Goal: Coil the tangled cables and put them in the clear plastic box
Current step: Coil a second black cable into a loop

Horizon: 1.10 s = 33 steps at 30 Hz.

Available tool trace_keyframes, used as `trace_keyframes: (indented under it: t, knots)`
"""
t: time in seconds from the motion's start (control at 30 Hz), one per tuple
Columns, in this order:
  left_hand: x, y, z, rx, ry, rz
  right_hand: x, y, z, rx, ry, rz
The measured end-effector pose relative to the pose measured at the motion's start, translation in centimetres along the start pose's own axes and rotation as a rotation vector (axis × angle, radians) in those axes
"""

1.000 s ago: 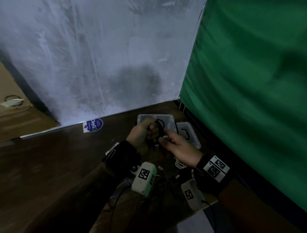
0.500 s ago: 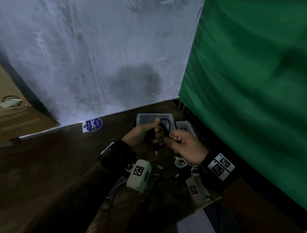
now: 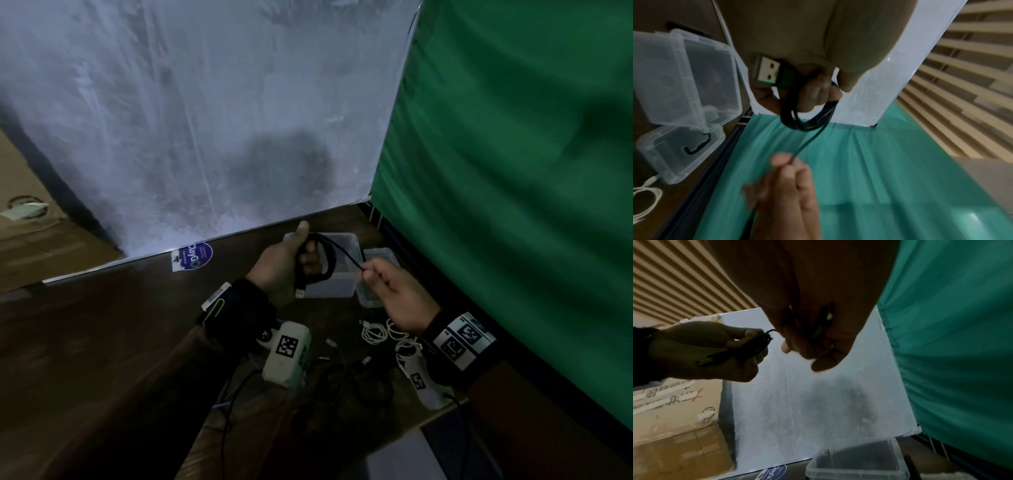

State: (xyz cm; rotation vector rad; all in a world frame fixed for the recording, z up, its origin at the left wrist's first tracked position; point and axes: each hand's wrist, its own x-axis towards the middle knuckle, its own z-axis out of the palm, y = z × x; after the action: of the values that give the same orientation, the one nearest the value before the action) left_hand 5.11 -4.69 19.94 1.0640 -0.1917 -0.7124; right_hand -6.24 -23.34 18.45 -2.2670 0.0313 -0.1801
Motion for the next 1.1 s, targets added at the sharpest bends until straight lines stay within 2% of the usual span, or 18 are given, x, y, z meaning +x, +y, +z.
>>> trace_keyframes:
  t: [0.1, 0.2, 0.33, 0.43, 0.6, 0.73, 0.97, 1.1]
  knots:
    - [0.2, -0.8, 0.3, 0.004, 0.034, -0.018, 0.5, 0.6, 0.0, -0.09, -0.111, -0.015]
    - [0.3, -1.6, 0.7, 0.026, 0.072, -0.007, 1.0, 1.2, -0.1, -0.091, -0.12, 0.037]
    - [0.2, -1.8, 0.6, 0.009, 0.06, -0.01, 1.2, 1.2, -0.2, 0.301, 0.077, 0.17]
    - [0.3, -2.0, 0.1, 0.015, 0.032, -0.067, 1.5, 0.8, -0.6, 0.572, 0.216, 0.197]
    - [0.0, -2.3, 0.4, -0.032, -0.122, -0.128, 2.2, 0.4, -0.4, 0.67, 0.324, 0.195]
    - [-0.1, -2.5, 0.9, -0.081, -0.185, -0.133, 2.6, 0.4, 0.1, 0.67, 0.4, 0.197]
    - [0.1, -2.9, 1.5, -0.118, -0.021, -0.118, 2.3, 0.0, 1.5, 0.783, 0.322, 0.222]
    - [0.6, -3.6, 1.6, -0.043, 0.117, -0.083, 2.2, -0.1, 2.6, 0.614, 0.218, 0.174]
